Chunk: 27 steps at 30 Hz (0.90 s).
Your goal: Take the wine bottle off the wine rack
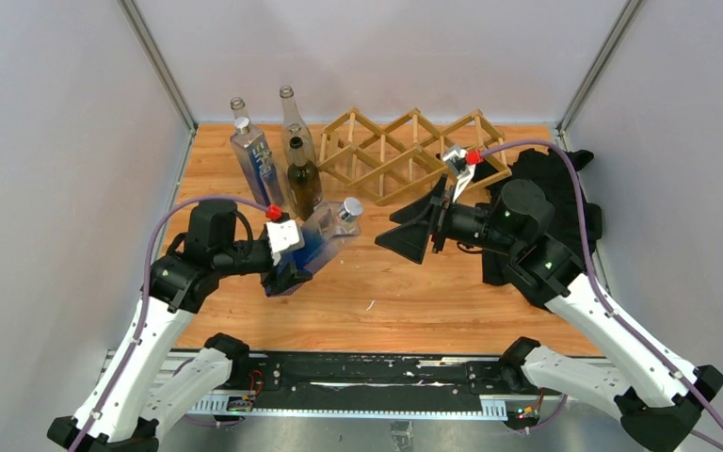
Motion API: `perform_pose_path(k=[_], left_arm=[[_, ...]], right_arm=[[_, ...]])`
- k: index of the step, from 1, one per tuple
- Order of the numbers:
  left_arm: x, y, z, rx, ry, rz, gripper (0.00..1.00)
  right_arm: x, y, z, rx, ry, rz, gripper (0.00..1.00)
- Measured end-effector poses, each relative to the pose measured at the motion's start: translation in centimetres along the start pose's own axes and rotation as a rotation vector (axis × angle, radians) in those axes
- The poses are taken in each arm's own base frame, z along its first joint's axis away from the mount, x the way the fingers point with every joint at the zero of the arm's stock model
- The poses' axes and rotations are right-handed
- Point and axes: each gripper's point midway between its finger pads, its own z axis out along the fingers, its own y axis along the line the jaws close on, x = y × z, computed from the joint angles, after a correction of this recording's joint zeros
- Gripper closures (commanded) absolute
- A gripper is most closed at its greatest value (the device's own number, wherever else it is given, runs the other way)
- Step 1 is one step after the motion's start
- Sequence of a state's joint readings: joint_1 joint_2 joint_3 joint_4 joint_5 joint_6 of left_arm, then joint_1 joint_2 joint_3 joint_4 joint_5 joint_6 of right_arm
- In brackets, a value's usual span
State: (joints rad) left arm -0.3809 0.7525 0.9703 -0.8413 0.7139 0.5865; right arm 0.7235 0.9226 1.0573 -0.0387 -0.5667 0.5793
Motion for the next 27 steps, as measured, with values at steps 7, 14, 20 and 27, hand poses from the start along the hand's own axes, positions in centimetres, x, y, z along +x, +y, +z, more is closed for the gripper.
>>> perform_pose_path(k=[7, 14, 20, 27], left_arm=[[-3.5, -0.7, 0.5, 0.078, -0.107, -0.186, 1.0], [-5.4, -2.3, 0.3, 0.175, -0.169, -0.277, 1.0], [-6.0, -3.4, 0.1, 0.249, -0.186, -0.329, 1.0], [-6.5, -4.4, 0.1, 0.329, -0.199, -0.37, 1.0]], right_arm=[[-0.5, 0.2, 0.8, -0.053, -0.043, -0.041, 0.02], [0.1, 1.2, 4.3, -0.149, -0.016, -0.077, 0.01], [0.4, 3.1, 7.0, -0.238, 0.006, -0.114, 0.01], [0.3, 4.0, 9.0, -0.3, -0.002, -0.132, 0.23]])
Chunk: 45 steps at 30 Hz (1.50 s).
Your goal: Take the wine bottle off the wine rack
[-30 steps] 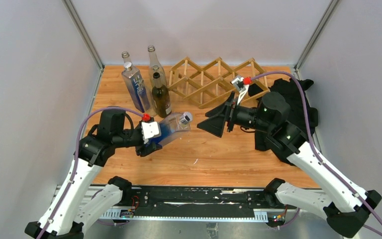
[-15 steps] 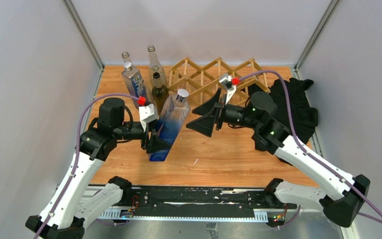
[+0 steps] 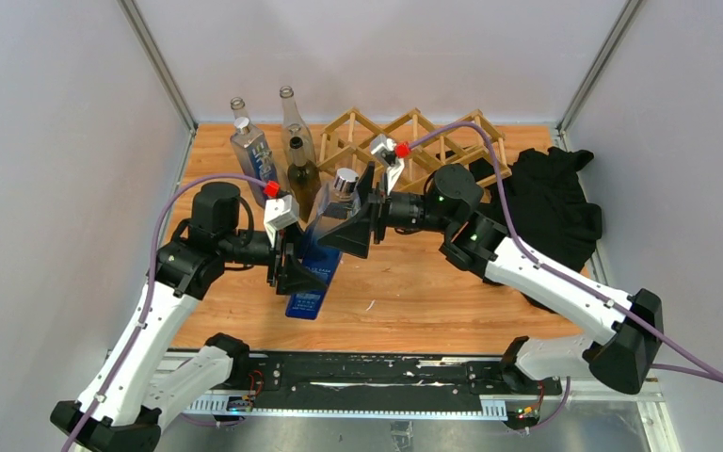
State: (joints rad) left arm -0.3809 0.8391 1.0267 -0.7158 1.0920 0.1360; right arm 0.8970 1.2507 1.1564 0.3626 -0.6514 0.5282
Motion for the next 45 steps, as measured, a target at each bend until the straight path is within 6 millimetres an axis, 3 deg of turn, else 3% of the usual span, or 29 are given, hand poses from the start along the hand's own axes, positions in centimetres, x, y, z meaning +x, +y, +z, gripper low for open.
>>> perform_pose_path(k=[1, 2, 3, 4, 5, 6, 7, 13, 18, 21, 28, 35, 38, 41, 45], left_arm=[[0.0, -0.1, 0.0, 0.007, 0.0, -0.003, 0.99], [0.0, -0.1, 0.0, 0.006, 0.001, -0.006, 0.91], [0.1, 0.0, 0.0, 0.004, 0.004, -0.019, 0.76], [0.3, -0.3, 0.0, 0.015, 0.008, -0.039, 0.46], [0.3, -0.4, 0.0, 0.016, 0.012, -0.051, 0.22], [0.3, -0.2, -0.1, 0.004, 0.017, -0.054, 0.04], [0.3, 0.0, -0.1, -0.007, 0.021, -0.056, 0.01], [-2.3, 2.3, -0.9, -0.142, 0.073, -0.006, 0.0], [-1.6, 6.3, -2.9, -0.318, 0.177, -0.056, 0.0], [-0.8, 9.1, -5.7, -0.47, 0.219, -0.087, 0.0], [-0.6, 12.9, -12.8, -0.798, 0.244, -0.119, 0.0], [1.2, 18.0, -22.4, -1.113, 0.206, -0.37, 0.0], [2.7, 19.3, -25.1, -1.173, 0.188, -0.47, 0.0], [3.4, 19.4, -26.2, -1.201, 0.177, -0.507, 0.0], [2.9, 18.7, -26.0, -1.201, 0.165, -0.481, 0.0]], right_arm=[[0.2, -0.1, 0.2, -0.006, 0.004, 0.006, 0.35], [0.4, 0.1, 0.3, -0.022, 0.01, 0.013, 0.5], [0.4, 0.3, 0.4, -0.035, 0.014, 0.01, 0.65], [0.4, 0.3, 0.5, -0.04, 0.013, -0.02, 0.82], [0.5, 0.3, 0.6, -0.044, 0.021, -0.01, 0.96], [0.6, 0.4, 0.6, -0.046, 0.028, -0.008, 1.0], [0.5, 0.3, 0.6, -0.04, 0.035, -0.01, 1.0], [3.4, -2.5, -0.2, 0.104, 0.148, -0.002, 1.0], [5.0, -5.3, -2.0, 0.267, 0.218, -0.047, 1.0], [5.1, -6.3, -2.9, 0.334, 0.233, -0.086, 1.0], [5.3, -8.8, -3.1, 0.432, 0.257, -0.153, 1.0], [6.4, -12.8, 0.1, 0.488, 0.303, -0.192, 1.0], [7.3, -13.9, 2.3, 0.48, 0.318, -0.218, 1.0], [7.9, -14.8, 5.1, 0.465, 0.323, -0.232, 1.0], [8.4, -16.4, 8.4, 0.454, 0.308, -0.244, 1.0]])
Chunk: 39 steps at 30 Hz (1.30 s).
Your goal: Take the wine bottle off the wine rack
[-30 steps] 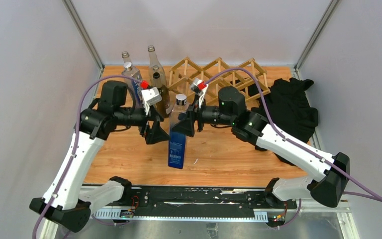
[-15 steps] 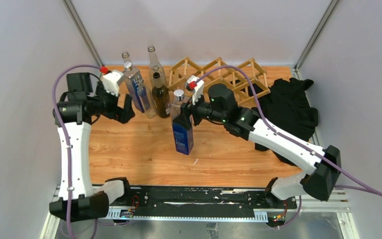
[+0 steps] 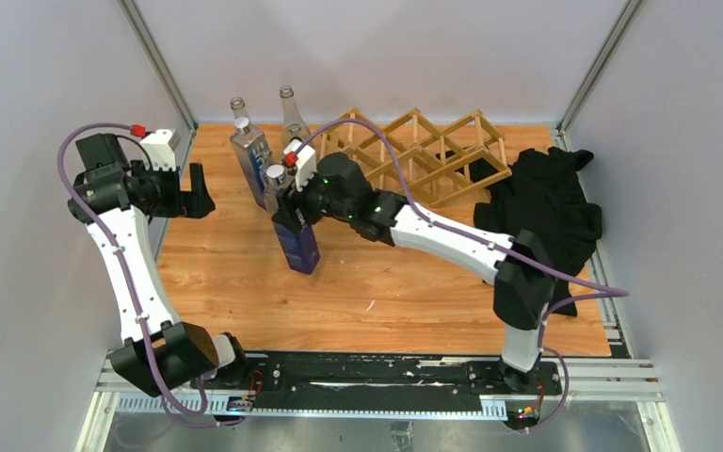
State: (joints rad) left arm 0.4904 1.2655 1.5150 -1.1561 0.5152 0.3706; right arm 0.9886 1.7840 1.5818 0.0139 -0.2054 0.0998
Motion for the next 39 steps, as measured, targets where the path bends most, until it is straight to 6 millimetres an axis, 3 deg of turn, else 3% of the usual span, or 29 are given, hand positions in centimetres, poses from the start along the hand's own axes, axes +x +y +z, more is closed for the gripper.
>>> perform_pose_path(k=[4, 12, 26, 32, 39], left_arm=[[0.1, -0.4, -0.6, -0.001, -0.014, 0.022, 0.01], [0.4, -0.7, -0.4, 0.021, -0.014, 0.041, 0.02], [0.6, -1.3, -0.1, 0.069, -0.021, 0.07, 0.02], [0.9, -1.4, 0.2, 0.084, -0.014, 0.073, 0.02], [1.5, -1.4, 0.5, 0.093, -0.004, 0.082, 0.0]], right_arm=[[-0.2, -0.7, 3.4, 0.018, -0.027, -0.006, 1.0], [0.3, -2.6, 7.5, 0.082, -0.063, -0.018, 1.0], [0.5, -4.5, 9.6, 0.154, -0.13, -0.062, 1.0], [0.4, -4.9, 9.8, 0.169, -0.145, -0.076, 0.81], [0.4, -5.3, 9.8, 0.193, -0.157, -0.075, 0.37]])
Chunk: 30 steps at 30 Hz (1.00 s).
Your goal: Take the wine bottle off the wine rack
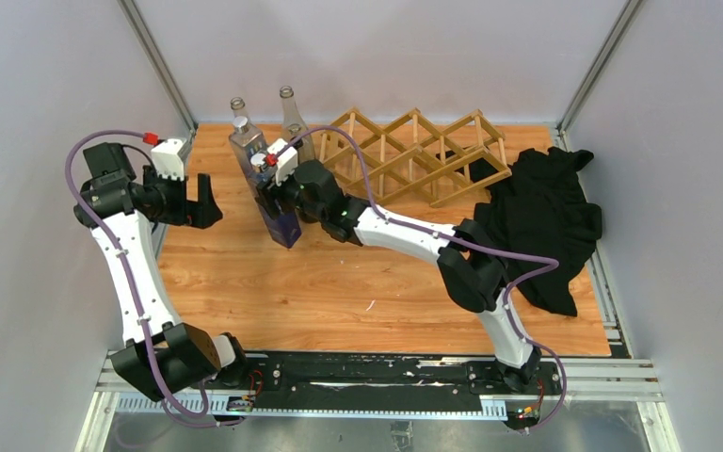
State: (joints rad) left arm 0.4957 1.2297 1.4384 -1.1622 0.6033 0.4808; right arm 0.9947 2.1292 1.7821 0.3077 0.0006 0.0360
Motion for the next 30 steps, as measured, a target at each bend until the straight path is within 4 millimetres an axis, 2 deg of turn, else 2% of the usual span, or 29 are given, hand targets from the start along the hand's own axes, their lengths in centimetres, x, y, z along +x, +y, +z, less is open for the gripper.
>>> perform_pose_path(k=[4, 6, 13, 17, 20, 23, 26, 30], left_arm=[[0.6, -0.1, 0.2, 0.005, 0.01, 0.003, 0.0], [0.9, -0.2, 0.3, 0.008, 0.016, 0.004, 0.0], [1.8, -0.2, 0.8, 0.019, 0.039, 0.005, 0.0], [2.3, -0.2, 1.0, 0.024, 0.05, 0.011, 0.0], [3.3, -0.2, 1.6, 0.042, 0.069, 0.016, 0.0], [5.2, -0.6, 2.9, 0.08, 0.102, 0.003, 0.0], [7.7, -0.8, 4.6, 0.113, 0.133, -0.021, 0.0], [9.9, -0.8, 6.7, 0.13, 0.125, -0.022, 0.0]], right_arm=[[0.0, -0.1, -0.4, 0.004, -0.01, 0.0, 0.2], [-0.6, -0.2, -0.8, 0.01, -0.026, -0.003, 0.12], [-6.9, -0.5, -4.4, 0.025, -0.153, 0.001, 0.08], [-9.0, -0.2, -7.0, 0.021, -0.193, 0.01, 0.06], [-8.7, -0.1, -9.6, 0.021, -0.179, 0.028, 0.05], [-7.1, -0.5, -12.8, 0.039, -0.138, 0.044, 0.05], [-5.1, -1.6, -17.0, 0.096, -0.108, 0.065, 0.04], [-2.2, -4.1, -23.1, 0.227, -0.076, 0.09, 0.03]])
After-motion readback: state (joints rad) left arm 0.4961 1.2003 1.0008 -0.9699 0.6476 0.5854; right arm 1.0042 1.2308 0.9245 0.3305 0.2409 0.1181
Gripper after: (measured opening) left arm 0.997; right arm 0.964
